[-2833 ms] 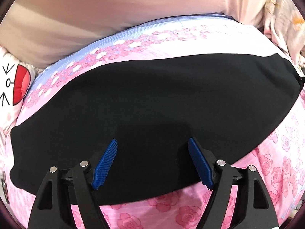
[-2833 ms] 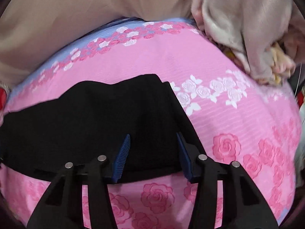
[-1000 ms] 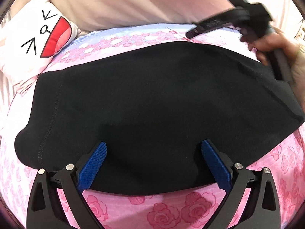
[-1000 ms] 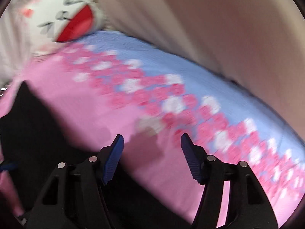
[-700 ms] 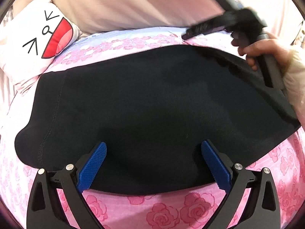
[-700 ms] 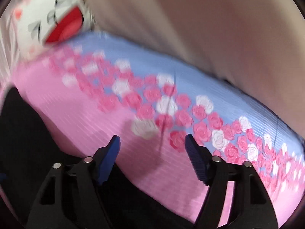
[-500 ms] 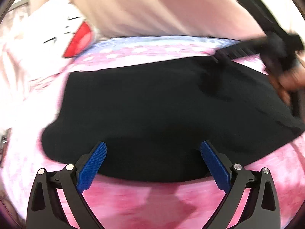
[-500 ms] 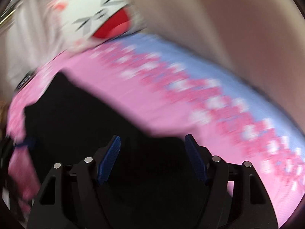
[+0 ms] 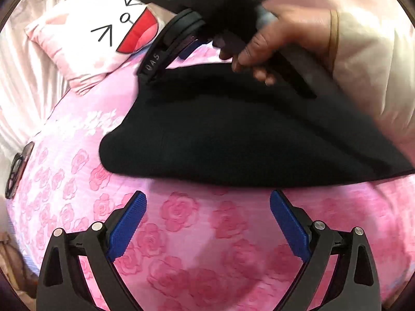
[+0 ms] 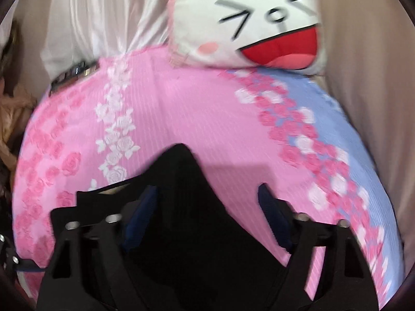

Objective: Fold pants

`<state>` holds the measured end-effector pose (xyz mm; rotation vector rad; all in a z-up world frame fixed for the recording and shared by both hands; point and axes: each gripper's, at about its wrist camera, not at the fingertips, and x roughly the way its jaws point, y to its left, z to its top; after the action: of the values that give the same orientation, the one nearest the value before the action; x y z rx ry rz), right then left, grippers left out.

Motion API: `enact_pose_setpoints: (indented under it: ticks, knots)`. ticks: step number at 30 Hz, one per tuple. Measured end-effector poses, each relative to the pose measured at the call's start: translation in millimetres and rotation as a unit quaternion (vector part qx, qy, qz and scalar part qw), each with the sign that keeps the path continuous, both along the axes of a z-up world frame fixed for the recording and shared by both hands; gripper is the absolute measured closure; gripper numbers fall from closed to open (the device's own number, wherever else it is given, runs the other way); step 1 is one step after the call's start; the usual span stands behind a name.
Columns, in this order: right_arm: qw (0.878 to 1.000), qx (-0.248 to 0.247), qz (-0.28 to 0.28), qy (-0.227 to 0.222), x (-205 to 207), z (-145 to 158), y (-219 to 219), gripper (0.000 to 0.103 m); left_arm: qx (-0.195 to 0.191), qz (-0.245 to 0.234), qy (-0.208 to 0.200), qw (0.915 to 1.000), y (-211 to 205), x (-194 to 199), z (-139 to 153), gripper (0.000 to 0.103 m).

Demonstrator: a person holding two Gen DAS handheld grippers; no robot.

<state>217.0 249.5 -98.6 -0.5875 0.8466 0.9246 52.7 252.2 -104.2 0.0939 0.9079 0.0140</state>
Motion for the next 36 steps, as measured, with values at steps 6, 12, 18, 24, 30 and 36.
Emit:
enact_pose_setpoints:
  ticks: [6, 12, 18, 24, 30, 36]
  knots:
    - [0.995, 0.062, -0.078, -0.014, 40.0, 26.6, 6.9, 0.102, 0.022, 0.019, -0.007, 0.9996, 24.3, 37.3, -5.4, 0.008]
    - [0.994, 0.092, -0.059, -0.004, 23.9, 29.9, -12.6, 0.089, 0.046, 0.002, -0.006, 0.9989, 22.7, 35.0, -5.5, 0.008]
    - [0.994, 0.069, 0.069, -0.046, -79.9, 37.4, -49.8, 0.024, 0.038, -0.038, 0.026, 0.9982, 20.1, -10.8, -11.5, 0.008]
    - [0.99, -0.001, 0.13, -0.062, -128.1, -6.8, 4.0, 0.056, 0.035, -0.073, 0.017, 0.9966, -13.9, -36.2, -11.5, 0.008]
    - [0.994, 0.095, 0.046, -0.021, -98.7, 30.8, -3.3, 0.093, 0.025, -0.062, 0.008, 0.9977, -18.4, -49.3, -8.6, 0.008]
    - [0.995, 0.061, 0.059, 0.048, -86.9, -14.5, 28.1, 0.083, 0.021, -0.074, -0.008, 0.997, -30.7, -54.0, 0.2, 0.008]
